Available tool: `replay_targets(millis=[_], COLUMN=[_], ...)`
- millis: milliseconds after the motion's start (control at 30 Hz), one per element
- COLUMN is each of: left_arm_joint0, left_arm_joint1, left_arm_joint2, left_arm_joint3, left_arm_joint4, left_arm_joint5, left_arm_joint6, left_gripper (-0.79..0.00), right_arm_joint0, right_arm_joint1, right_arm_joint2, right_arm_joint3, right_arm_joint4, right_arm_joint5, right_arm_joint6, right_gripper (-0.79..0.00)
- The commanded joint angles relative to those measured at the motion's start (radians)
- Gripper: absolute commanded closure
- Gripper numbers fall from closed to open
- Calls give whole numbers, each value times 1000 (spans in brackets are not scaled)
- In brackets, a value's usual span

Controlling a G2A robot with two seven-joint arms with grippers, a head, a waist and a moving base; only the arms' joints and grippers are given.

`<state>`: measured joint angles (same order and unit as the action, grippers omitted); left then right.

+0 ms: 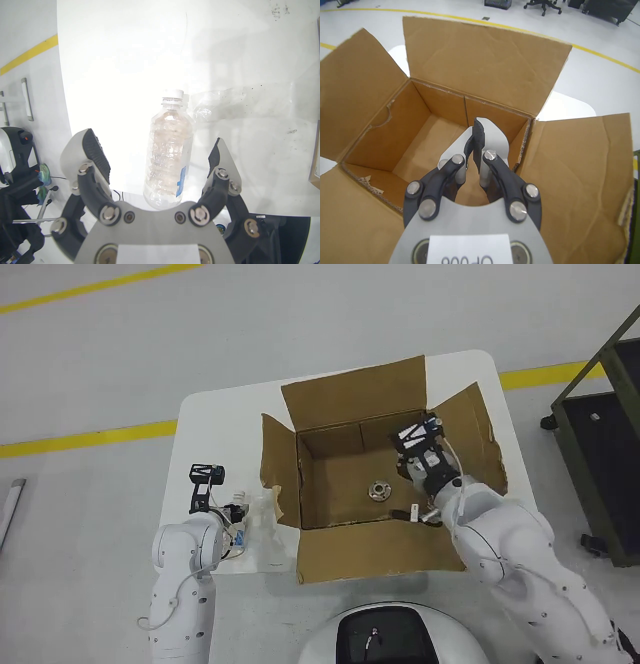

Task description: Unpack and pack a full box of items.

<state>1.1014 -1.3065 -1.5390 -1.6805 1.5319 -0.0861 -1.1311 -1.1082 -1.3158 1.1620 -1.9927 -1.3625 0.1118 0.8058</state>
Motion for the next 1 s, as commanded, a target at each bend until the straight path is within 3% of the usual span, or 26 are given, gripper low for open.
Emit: replay_targets(millis=[0,433,700,733,800,933,967], left_arm_joint0=[0,0,0,0,0,0,0], left_arm_joint1=[0,0,0,0,0,0,0], left_arm_joint2=[0,0,0,0,0,0,0], left_arm_joint3=[0,0,0,0,0,0,0], left_arm_joint4=[0,0,0,0,0,0,0], left_arm_joint5=[0,0,0,0,0,0,0], left_arm_joint6=[0,0,0,0,0,0,0], left_gripper=[-785,-785,-785,-785,-785,-785,-785], right_arm_joint0=[11,216,222,222,220,246,261], right_arm_joint1=[-6,-50,-51,-51,-51,-54,-57], right_arm_joint2=[-23,-155,-157,-157,-159,-177,-182], right_arm_joint3=[43,375,381,381,379,358,357], right_arm_joint4=[22,67,71,71,72,36,39], right_arm_joint5=[24,10,11,11,3,-32,-32], right_arm_joint6=[3,163,160,160,158,220,249], right_gripper=[0,0,0,-71,0,0,-49])
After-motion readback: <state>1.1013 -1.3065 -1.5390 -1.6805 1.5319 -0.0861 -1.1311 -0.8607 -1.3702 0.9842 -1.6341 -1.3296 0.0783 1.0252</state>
